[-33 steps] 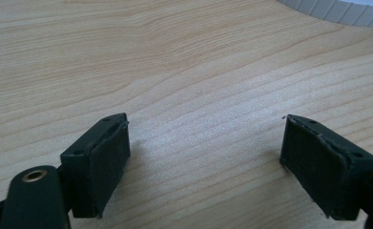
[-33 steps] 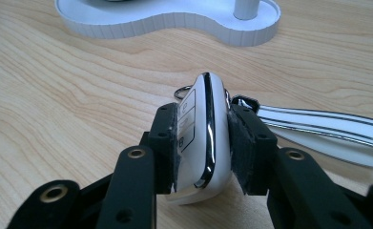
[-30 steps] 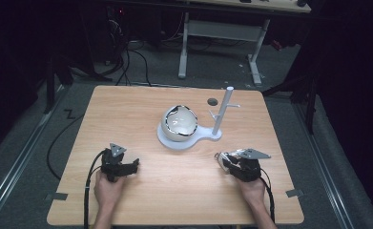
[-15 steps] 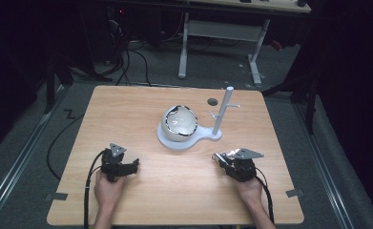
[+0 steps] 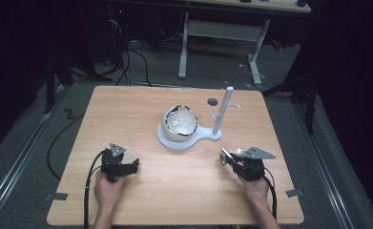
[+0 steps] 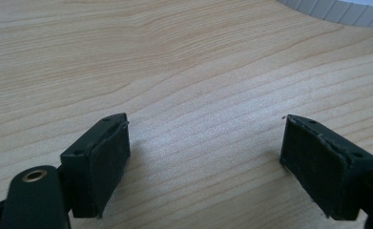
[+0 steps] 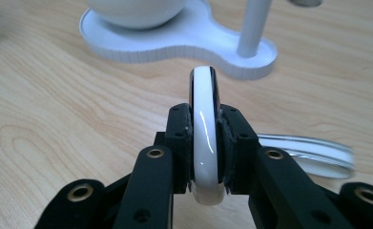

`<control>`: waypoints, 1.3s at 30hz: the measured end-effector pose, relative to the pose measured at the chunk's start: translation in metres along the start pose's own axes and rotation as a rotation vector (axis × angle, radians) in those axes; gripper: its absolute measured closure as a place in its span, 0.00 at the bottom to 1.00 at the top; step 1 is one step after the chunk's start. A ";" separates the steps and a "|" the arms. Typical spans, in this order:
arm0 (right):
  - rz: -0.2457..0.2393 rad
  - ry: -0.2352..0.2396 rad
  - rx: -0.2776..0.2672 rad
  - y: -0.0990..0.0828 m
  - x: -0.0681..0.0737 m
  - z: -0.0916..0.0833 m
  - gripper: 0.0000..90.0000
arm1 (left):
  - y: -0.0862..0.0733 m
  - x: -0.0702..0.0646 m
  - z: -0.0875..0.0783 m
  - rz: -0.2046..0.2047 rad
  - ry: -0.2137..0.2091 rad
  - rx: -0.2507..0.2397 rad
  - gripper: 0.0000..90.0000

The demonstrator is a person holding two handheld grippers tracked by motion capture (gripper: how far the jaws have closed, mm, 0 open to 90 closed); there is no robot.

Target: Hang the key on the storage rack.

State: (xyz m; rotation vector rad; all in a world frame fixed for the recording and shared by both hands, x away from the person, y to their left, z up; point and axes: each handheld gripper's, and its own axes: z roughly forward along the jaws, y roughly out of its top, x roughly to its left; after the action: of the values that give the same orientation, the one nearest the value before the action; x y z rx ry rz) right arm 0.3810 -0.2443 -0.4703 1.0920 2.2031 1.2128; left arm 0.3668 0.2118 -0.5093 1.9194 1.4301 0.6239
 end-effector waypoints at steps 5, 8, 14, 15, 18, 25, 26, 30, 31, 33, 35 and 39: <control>0.015 -0.009 -0.036 0.005 -0.008 -0.013 0.85 | 0.000 0.000 0.000 0.000 0.000 0.000 0.19; 0.020 -0.013 -0.071 0.011 -0.013 -0.023 0.85 | 0.000 0.000 0.000 0.000 0.000 0.000 0.19; 0.018 -0.017 -0.102 0.018 -0.016 -0.032 0.85 | 0.000 0.000 0.000 0.000 0.000 0.000 0.19; 0.018 -0.017 -0.102 0.018 -0.016 -0.032 0.85 | 0.000 0.000 0.000 0.000 0.000 0.000 0.19; 0.020 -0.018 -0.130 0.023 -0.018 -0.038 0.85 | 0.000 0.000 0.000 0.000 0.000 0.000 0.19; 0.008 -0.021 -0.157 0.031 -0.019 -0.044 0.85 | 0.000 0.000 0.000 -0.001 0.000 0.000 0.19; 0.011 -0.019 -0.169 0.033 -0.020 -0.047 0.85 | 0.000 0.000 0.000 -0.001 0.000 0.000 0.19; 0.029 -0.009 -0.197 0.038 -0.023 -0.051 0.85 | 0.000 0.000 0.000 0.000 0.000 0.000 0.19; 0.032 -0.005 -0.203 0.039 -0.024 -0.051 0.85 | 0.000 0.000 0.000 -0.001 0.000 0.000 0.19; 0.023 -0.006 -0.207 0.043 -0.024 -0.051 0.85 | 0.000 0.000 0.000 0.000 0.000 0.000 0.19; 0.022 -0.006 -0.207 0.044 -0.024 -0.051 0.85 | 0.000 0.000 0.000 -0.001 0.000 0.000 0.19; 0.015 -0.008 -0.228 0.052 -0.025 -0.055 0.85 | 0.000 0.000 0.000 -0.001 0.000 0.000 0.19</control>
State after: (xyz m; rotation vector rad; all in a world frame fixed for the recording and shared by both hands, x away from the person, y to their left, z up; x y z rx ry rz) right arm 0.3841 -0.2761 -0.3972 1.0190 1.9949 1.4225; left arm 0.3669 0.2118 -0.5093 1.9187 1.4303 0.6232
